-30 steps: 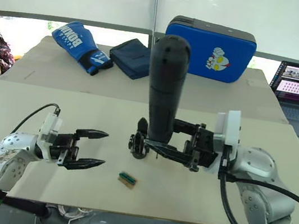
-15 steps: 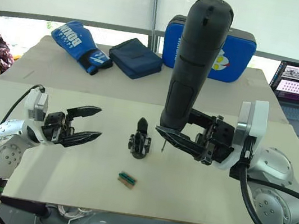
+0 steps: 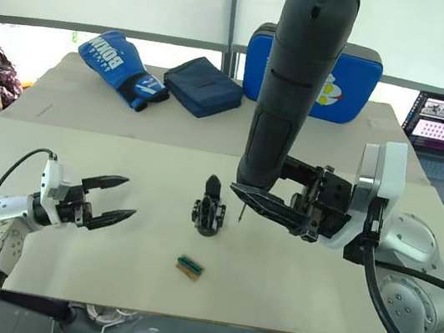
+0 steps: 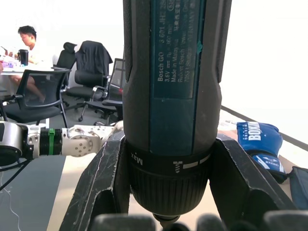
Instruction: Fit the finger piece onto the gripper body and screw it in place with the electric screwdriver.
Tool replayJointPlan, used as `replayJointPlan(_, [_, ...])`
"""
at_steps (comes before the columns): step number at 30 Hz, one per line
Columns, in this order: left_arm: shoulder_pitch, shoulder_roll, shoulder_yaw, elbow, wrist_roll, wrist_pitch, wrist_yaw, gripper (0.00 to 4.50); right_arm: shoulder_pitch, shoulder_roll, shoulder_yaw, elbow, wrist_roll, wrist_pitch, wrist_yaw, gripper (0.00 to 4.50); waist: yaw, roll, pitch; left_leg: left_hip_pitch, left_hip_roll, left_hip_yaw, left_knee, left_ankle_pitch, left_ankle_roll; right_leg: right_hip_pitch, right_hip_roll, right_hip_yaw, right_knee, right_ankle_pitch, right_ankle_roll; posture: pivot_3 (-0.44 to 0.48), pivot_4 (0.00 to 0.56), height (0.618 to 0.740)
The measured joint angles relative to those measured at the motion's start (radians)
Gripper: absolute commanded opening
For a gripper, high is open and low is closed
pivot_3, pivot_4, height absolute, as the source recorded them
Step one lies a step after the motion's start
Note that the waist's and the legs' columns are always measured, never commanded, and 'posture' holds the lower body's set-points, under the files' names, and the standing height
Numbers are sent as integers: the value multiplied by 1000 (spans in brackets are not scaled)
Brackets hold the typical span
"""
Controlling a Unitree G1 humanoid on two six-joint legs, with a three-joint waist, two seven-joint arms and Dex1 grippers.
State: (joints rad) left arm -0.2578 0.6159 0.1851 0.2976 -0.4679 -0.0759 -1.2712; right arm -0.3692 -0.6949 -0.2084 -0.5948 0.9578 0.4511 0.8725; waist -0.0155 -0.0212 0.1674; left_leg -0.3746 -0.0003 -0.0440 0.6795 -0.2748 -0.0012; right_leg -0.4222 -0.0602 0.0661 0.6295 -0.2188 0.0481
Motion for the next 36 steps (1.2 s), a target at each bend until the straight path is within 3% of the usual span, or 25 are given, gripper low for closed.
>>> replayJointPlan(17, [-103,-228,-272,65,231,-39,131,4431,-15,3,41,20,-10,0,14,1889,0,0,0,-1,-1,0,1,0,0,0,0,0,1,0,0,0,150,740])
replayJointPlan(25, [-152,-326,-325,104,288,-55,214,4431,-18,3,46,24,-26,0,13,1889,9,0,0,-1,-2,0,2,0,0,1,-1,0,0,1,1,0,150,740])
replayJointPlan(34, [-163,-355,-352,107,312,-48,260,4431,-19,3,48,24,-34,0,8,1889,11,0,0,-1,-2,0,2,0,0,1,-1,0,0,1,1,0,150,740])
replayJointPlan(36, [-167,-358,-358,107,313,-39,261,3901,-19,3,48,24,-34,0,4,1889,13,0,0,-1,-2,0,2,0,0,1,-1,0,0,1,1,0,150,740])
